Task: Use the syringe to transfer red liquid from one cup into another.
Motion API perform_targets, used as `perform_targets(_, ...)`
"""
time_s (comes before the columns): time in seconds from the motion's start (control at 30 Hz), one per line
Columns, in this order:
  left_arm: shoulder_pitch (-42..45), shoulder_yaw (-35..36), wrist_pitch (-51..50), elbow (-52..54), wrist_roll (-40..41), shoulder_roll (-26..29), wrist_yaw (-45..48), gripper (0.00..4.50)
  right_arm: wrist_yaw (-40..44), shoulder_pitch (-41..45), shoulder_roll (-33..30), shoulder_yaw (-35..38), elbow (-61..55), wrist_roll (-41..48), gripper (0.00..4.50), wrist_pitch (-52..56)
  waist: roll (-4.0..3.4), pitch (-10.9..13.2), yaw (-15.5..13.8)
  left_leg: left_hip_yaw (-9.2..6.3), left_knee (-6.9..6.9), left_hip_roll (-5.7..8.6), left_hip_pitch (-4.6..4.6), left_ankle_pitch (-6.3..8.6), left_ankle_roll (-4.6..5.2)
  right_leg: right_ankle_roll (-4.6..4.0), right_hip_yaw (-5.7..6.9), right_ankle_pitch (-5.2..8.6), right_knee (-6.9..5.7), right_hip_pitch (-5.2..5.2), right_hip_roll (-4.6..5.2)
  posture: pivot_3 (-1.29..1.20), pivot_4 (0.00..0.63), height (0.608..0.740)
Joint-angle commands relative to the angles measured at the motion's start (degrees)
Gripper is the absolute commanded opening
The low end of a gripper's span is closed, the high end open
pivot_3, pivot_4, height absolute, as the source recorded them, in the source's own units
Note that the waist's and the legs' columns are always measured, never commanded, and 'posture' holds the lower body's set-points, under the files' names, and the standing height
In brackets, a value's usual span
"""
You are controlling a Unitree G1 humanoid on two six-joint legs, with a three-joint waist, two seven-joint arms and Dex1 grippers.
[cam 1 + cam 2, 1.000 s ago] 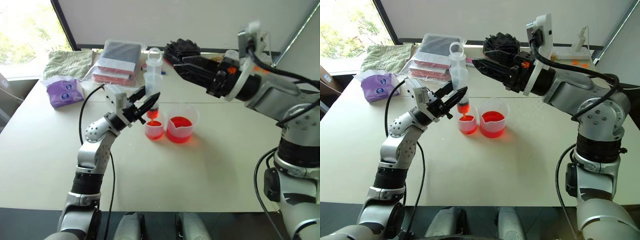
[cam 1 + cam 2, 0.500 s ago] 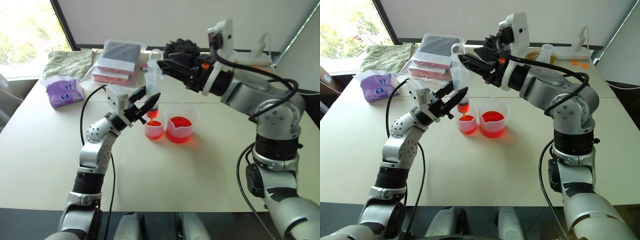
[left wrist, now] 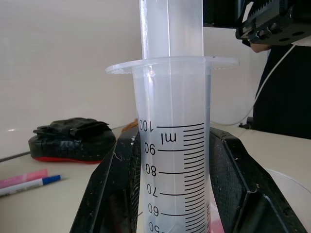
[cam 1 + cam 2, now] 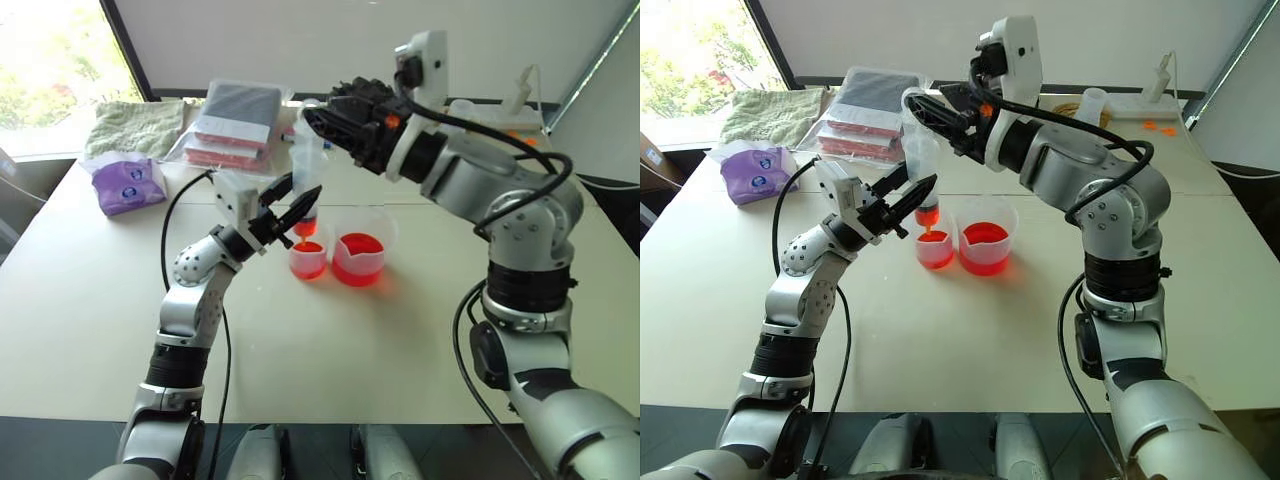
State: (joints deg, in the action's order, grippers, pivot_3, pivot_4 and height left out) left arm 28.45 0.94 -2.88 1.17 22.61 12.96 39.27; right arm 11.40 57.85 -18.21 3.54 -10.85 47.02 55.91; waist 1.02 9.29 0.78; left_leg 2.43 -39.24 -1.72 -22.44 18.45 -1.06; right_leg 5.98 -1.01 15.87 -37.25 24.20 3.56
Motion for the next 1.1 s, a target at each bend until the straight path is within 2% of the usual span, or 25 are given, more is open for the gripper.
perform_targets(0.03, 0.3, -0.1, 1.6, 1.9, -0.2, -0.2, -0.1, 1.46, 0.2, 2.5, 0.9, 0.3, -0.2, -1.6, 2.92, -1.2, 0.0, 0.0, 0.0, 0.0, 0.0, 0.0, 0.0, 0.0, 0.0, 0.0, 0.0, 0.0, 0.0, 0.0, 0.0, 0.0, 0.15, 0.74)
perform_targets(0.17, 0.2, -0.1, 1.6, 2.0, -0.3, -0.2, -0.2, 1.46, 0.6, 2.9, 1.6, -0.1, 0.4, -3.4, 2.92, -1.2, 0.0, 0.0, 0.1, 0.01, 0.01, 0.0, 0.0, 0.0, 0.0, 0.0, 0.01, 0.0, 0.0, 0.01, 0.0, 0.0, 0.15, 0.74)
perform_targets(0.2, 0.1, -0.1, 1.6, 2.1, -0.3, -0.2, -0.2, 1.46, 0.8, 2.9, 1.7, -0.3, 0.3, -3.8, 2.69, -1.2, 0.0, 0.0, 0.1, 0.01, 0.01, 0.0, 0.0, 0.0, 0.0, 0.0, 0.01, 0.0, 0.0, 0.01, 0.0, 0.0, 0.15, 0.74)
perform_targets(0.27, 0.1, -0.1, 1.7, 2.1, -0.4, -0.2, -0.3, 1.46, 1.2, 2.9, 1.9, -0.5, 0.3, -4.4, 2.02, -1.1, 0.0, 0.0, 0.1, 0.01, 0.02, 0.0, 0.0, 0.0, 0.0, 0.0, 0.0, 0.0, 0.0, 0.02, 0.0, 0.0, 0.15, 0.74)
perform_targets(0.4, 0.0, -0.1, 1.5, 2.3, -0.4, -0.3, -0.6, 1.46, 1.7, 2.9, 2.5, -0.7, 0.1, -5.0, 0.06, -0.8, 0.0, 0.0, 0.1, 0.01, 0.02, 0.0, 0.0, 0.0, 0.0, 0.0, 0.01, 0.0, 0.0, 0.02, 0.0, 0.0, 0.15, 0.74)
perform_targets(1.1, 0.7, 0.5, 1.7, 1.3, -0.3, -0.6, -0.4, 1.46, 10.2, 1.4, 0.0, -4.5, -6.2, -4.0, 0.06, 3.4, 0.0, 0.0, 0.1, 0.01, 0.03, 0.0, -0.01, 0.0, 0.0, 0.0, 0.01, 0.0, 0.0, 0.03, 0.01, 0.0, 0.15, 0.74)
